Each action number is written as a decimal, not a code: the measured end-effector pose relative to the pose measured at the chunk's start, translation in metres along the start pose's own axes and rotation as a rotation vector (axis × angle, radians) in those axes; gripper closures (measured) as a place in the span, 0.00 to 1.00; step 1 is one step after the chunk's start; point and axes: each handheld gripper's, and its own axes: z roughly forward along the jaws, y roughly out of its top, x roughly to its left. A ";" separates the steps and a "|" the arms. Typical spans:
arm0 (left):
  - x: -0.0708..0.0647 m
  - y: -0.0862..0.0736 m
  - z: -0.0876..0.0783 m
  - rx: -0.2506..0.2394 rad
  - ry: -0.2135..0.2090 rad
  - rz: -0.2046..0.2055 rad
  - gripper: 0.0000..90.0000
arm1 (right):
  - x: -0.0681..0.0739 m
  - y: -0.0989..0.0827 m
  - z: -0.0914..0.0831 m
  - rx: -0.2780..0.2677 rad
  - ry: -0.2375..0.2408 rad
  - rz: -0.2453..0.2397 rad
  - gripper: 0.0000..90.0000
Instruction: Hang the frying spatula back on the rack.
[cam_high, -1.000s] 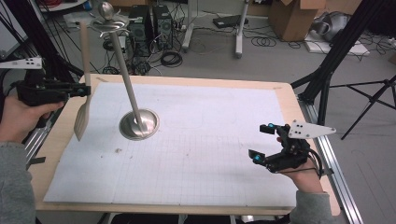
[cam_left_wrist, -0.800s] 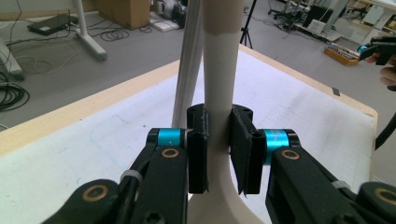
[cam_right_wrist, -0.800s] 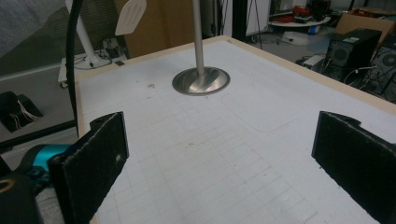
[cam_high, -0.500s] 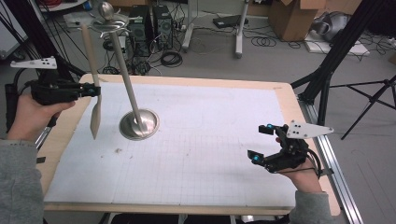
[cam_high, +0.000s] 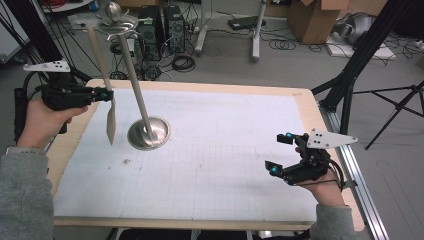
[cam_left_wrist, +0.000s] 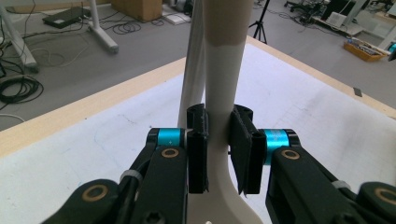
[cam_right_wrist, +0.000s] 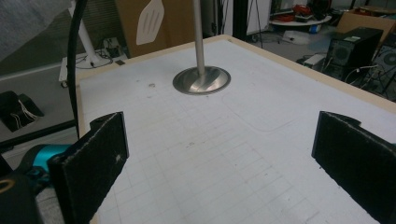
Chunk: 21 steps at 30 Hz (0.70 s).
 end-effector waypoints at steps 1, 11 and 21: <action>0.000 0.000 0.000 0.001 0.003 0.003 0.85 | 0.000 0.000 0.000 0.000 0.000 0.000 0.03; 0.001 0.000 -0.002 -0.020 0.006 -0.006 0.79 | 0.000 0.000 0.001 0.007 0.003 0.003 0.03; -0.010 -0.004 -0.008 -0.054 -0.047 0.073 0.47 | 0.000 -0.001 0.001 0.004 0.001 0.002 0.03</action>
